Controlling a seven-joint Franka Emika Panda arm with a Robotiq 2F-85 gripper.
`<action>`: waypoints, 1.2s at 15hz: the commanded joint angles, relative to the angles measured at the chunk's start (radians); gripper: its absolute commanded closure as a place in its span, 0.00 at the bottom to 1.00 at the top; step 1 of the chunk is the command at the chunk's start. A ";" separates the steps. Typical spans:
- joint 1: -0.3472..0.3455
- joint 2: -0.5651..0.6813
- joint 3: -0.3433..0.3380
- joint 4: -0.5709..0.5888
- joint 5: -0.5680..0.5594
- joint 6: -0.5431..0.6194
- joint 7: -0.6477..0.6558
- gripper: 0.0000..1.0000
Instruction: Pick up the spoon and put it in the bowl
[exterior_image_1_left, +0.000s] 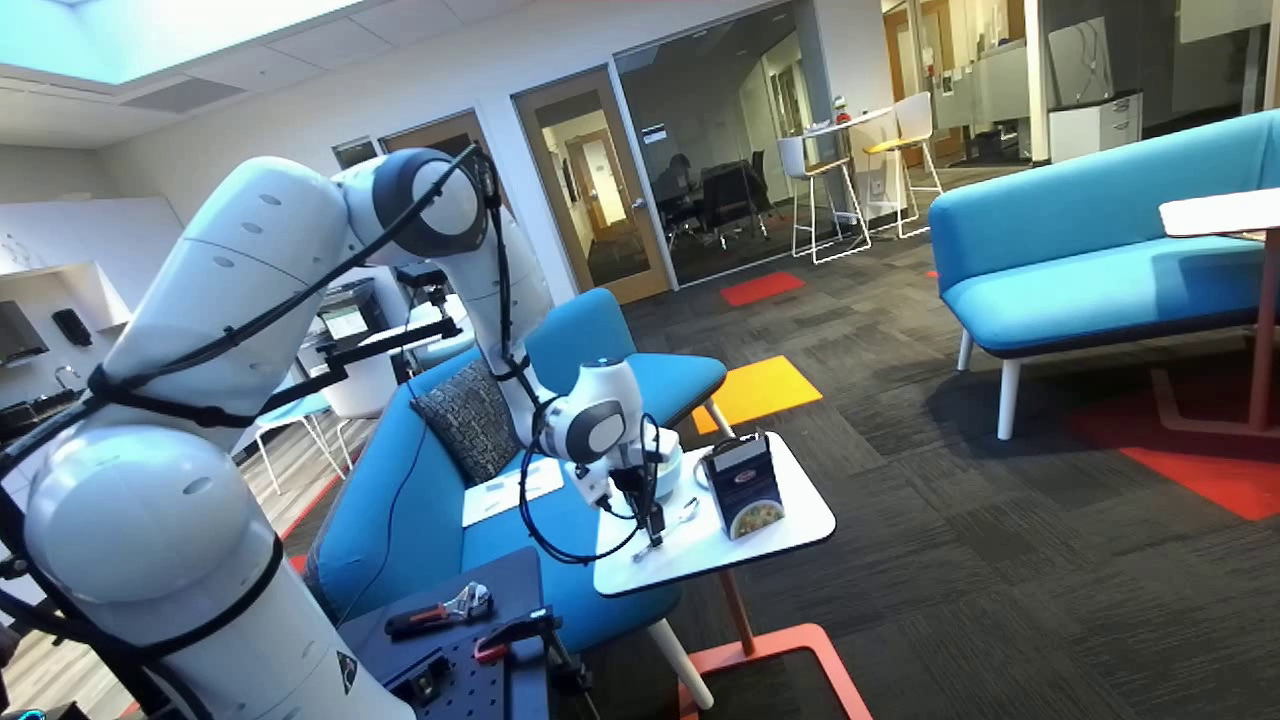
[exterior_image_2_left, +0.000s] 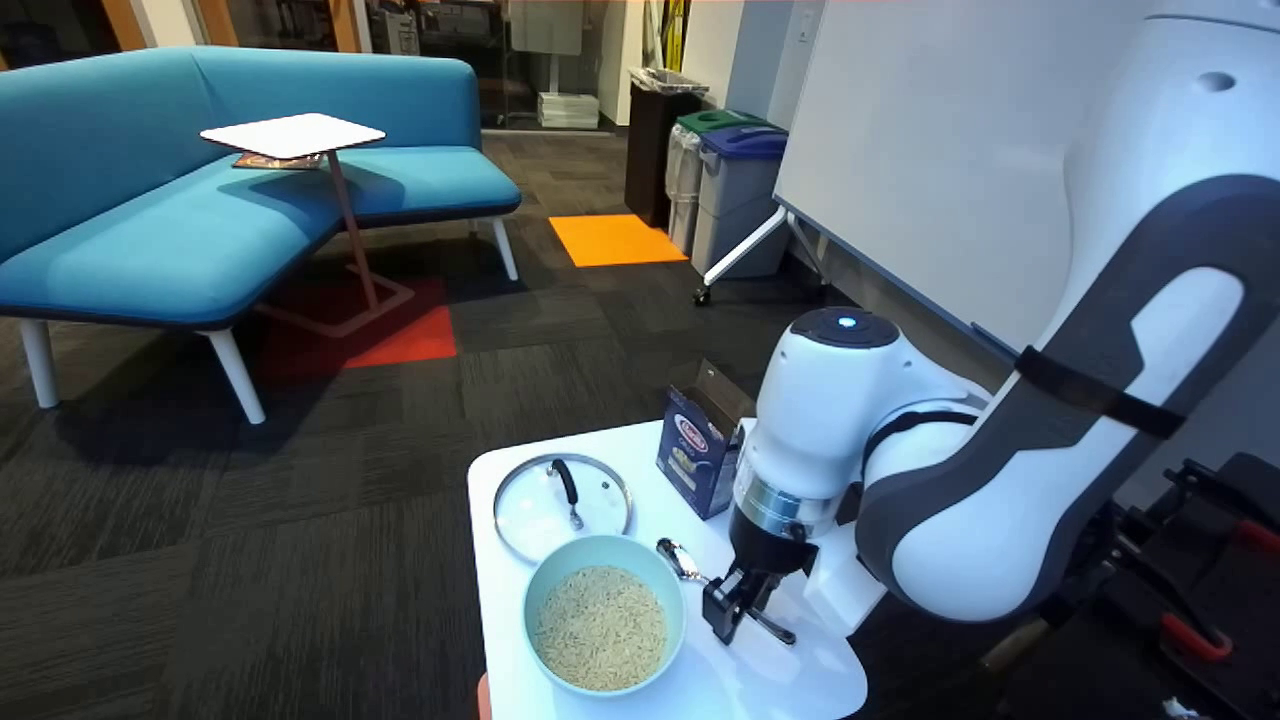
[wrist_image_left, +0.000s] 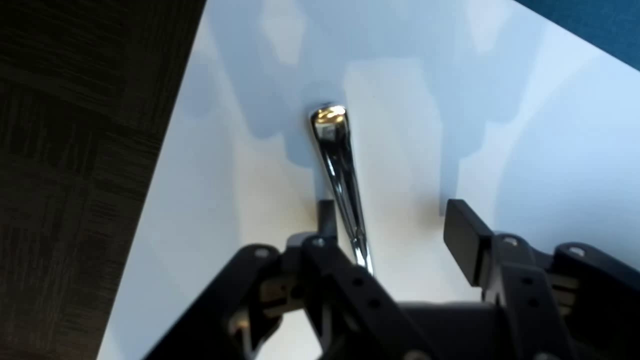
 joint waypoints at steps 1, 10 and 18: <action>0.007 -0.003 -0.011 0.008 0.031 -0.021 0.005 0.72; 0.015 -0.061 -0.032 -0.034 0.040 -0.041 0.013 0.97; 0.030 -0.289 -0.046 -0.164 -0.030 -0.154 -0.023 0.97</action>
